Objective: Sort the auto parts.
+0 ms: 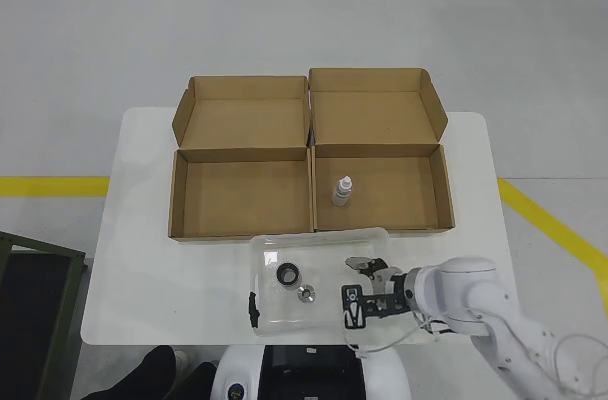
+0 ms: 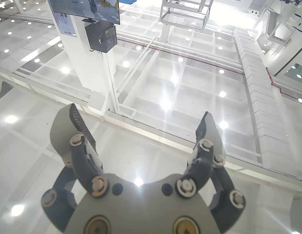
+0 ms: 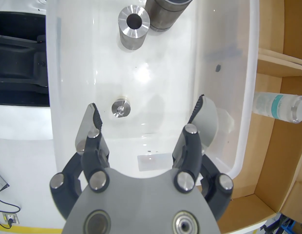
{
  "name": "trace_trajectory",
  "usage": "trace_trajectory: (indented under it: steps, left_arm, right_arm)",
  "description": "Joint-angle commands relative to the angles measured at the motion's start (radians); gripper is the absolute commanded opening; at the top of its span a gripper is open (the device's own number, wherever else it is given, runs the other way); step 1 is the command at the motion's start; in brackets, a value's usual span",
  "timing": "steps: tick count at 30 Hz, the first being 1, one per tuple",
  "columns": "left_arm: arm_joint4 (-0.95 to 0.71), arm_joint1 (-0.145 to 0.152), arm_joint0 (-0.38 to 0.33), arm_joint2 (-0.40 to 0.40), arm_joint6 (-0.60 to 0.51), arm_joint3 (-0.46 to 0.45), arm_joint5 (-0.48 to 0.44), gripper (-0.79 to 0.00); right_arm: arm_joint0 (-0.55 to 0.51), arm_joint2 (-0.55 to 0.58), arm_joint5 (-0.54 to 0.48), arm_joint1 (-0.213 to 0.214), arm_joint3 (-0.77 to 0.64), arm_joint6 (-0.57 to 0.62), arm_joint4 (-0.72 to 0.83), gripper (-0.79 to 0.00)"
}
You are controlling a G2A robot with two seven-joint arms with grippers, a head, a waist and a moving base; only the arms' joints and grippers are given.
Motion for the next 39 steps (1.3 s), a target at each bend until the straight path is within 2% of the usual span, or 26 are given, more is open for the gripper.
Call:
trace_trajectory:
  steps: [1, 9, 15, 16, 17, 26, 28, 35, 39]
  left_arm:
    - [0.000, 0.000, 0.000, 0.000, 0.000, 0.000, 0.000, 0.000]
    - [0.000, 0.000, 0.000, 0.000, 0.000, 0.000, 0.000, 0.000]
    - [0.000, 0.000, 0.000, 0.000, 0.000, 0.000, 0.000, 0.000]
    - [0.000, 0.000, 0.000, 0.000, 0.000, 0.000, 0.000, 0.000]
    - [0.000, 0.000, 0.000, 0.000, 0.000, 0.000, 0.000, 0.000]
    - [0.000, 0.000, 0.000, 0.000, 0.000, 0.000, 0.000, 0.000]
    - [0.000, 0.000, 0.000, 0.000, 0.000, 0.000, 0.000, 0.000]
    - [0.000, 0.000, 0.000, 0.000, 0.000, 0.000, 0.000, 0.000]
    - [0.000, 0.000, 0.000, 0.000, 0.000, 0.000, 0.000, 0.000]
  right_arm:
    - [0.015, -0.015, 0.000, 0.009, 0.014, 0.000, 0.005, -0.154]
    - [0.072, -0.106, 0.000, 0.041, 0.043, 0.000, -0.014, -0.212]
    - [0.126, -0.174, 0.000, 0.065, 0.062, 0.000, -0.017, -0.323]
    - [0.134, -0.183, 0.000, 0.068, 0.067, 0.000, -0.013, -0.379]
    - [0.141, -0.192, 0.000, 0.071, 0.072, 0.000, -0.008, -0.391]
    - [0.178, -0.249, 0.000, 0.087, 0.087, 0.000, 0.028, -0.416]
    - [0.184, -0.259, 0.000, 0.088, 0.092, 0.000, 0.033, -0.468]
    - [0.202, -0.273, 0.005, 0.088, 0.100, 0.000, 0.048, -0.566]
    - [0.206, -0.276, 0.009, 0.087, 0.104, -0.003, 0.050, -0.727]
